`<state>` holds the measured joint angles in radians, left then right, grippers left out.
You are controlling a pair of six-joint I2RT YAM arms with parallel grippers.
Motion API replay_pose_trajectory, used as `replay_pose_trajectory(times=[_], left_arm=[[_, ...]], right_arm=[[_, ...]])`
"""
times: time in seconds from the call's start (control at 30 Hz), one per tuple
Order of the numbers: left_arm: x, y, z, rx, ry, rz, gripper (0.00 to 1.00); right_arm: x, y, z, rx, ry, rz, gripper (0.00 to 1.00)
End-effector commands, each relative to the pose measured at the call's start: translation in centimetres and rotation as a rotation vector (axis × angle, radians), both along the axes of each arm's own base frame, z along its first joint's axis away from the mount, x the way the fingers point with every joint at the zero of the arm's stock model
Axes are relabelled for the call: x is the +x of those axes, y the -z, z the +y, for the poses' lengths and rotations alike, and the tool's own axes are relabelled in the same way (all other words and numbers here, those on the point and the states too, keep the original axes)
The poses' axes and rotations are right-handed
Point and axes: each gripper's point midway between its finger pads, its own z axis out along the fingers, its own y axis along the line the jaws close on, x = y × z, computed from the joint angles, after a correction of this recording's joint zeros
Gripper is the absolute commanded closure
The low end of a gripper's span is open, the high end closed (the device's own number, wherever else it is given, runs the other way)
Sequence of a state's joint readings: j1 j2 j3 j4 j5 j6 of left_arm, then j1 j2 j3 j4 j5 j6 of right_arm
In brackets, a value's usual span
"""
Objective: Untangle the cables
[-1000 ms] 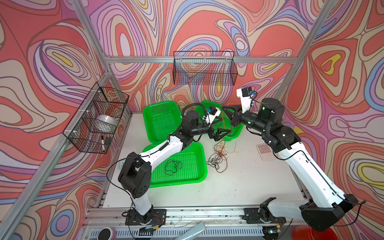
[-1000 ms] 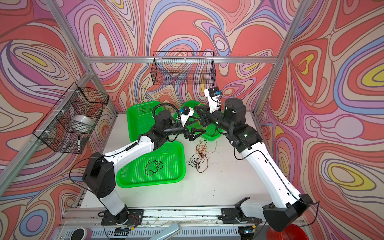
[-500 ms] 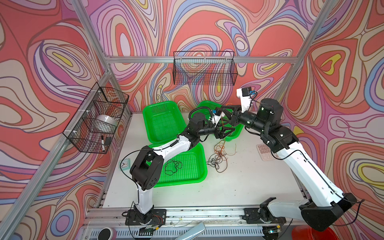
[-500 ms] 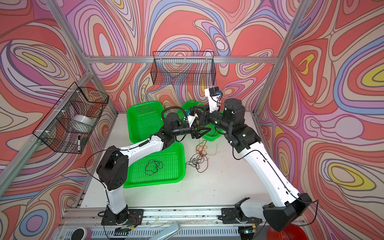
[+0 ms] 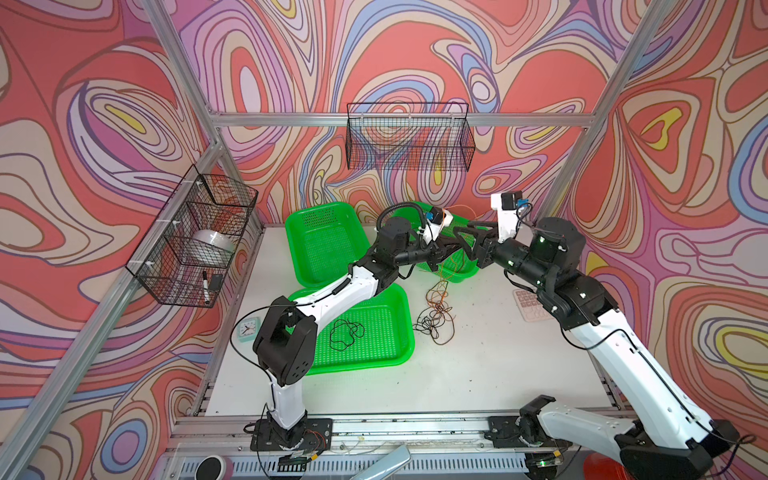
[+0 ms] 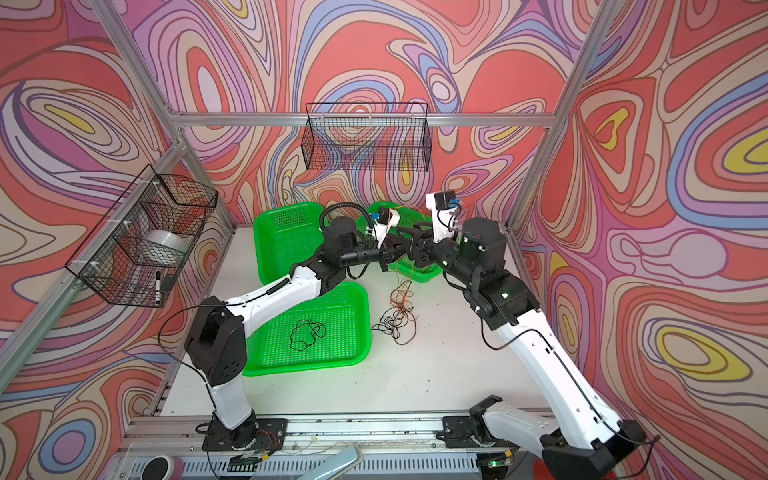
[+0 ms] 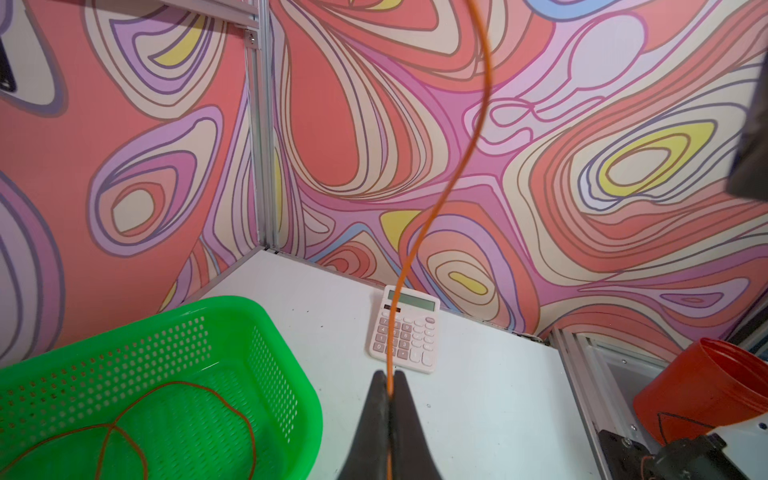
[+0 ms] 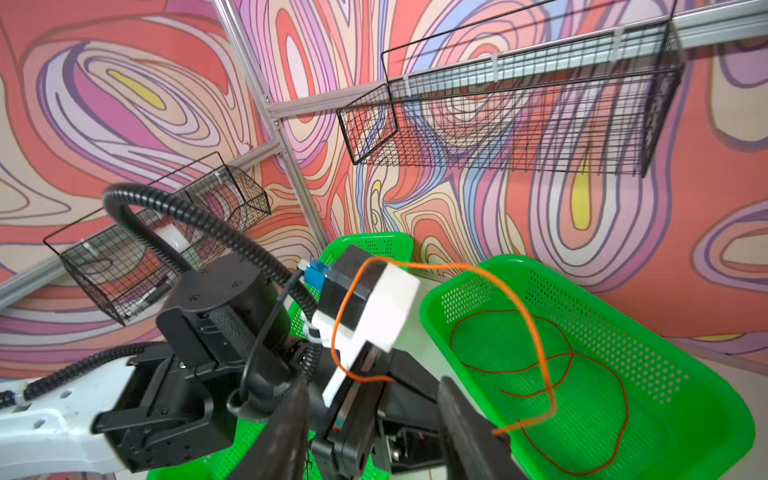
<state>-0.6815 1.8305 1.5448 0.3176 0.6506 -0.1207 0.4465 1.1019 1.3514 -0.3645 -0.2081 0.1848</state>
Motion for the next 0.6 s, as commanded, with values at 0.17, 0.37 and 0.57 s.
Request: replay_pose_trajectory(times=[0.17,0.37,0.57], left_arm=[[-1.6,-9.8,3.0,0.019,-0.080,-0.123,1.00],[-2.4,-12.9,3.7,-0.007,-0.082,-0.120,1.00],[-3.3,-13.7,3.3,-0.028,-0.044,-0.094,1.00]], right_arm=[[-0.6,5.1,-2.3,-0.108,0.097,0.002,0.36],[0.2,10.4,-2.1,-0.087,0.114,0.051,0.33],[2.8,14.5,1.1,0.044,0.039,0.178,0.30]])
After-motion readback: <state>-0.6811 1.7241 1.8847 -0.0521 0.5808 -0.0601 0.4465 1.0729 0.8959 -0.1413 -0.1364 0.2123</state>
